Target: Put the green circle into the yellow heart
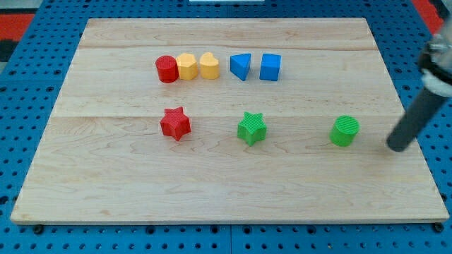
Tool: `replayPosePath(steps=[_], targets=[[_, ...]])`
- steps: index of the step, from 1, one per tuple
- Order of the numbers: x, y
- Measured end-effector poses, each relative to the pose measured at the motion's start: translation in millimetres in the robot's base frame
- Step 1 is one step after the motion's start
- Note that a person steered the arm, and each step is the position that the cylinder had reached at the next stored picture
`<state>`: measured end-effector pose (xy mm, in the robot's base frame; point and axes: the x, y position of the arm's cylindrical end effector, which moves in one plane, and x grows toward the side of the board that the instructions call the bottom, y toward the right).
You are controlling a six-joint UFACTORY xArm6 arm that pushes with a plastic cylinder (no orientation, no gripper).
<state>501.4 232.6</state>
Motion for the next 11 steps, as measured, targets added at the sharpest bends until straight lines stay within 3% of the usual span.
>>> replayPosePath(steps=[2, 4, 6, 8, 11], targets=[[-31, -106], [-38, -109], [-52, -168], [-62, -128], [-96, -194]])
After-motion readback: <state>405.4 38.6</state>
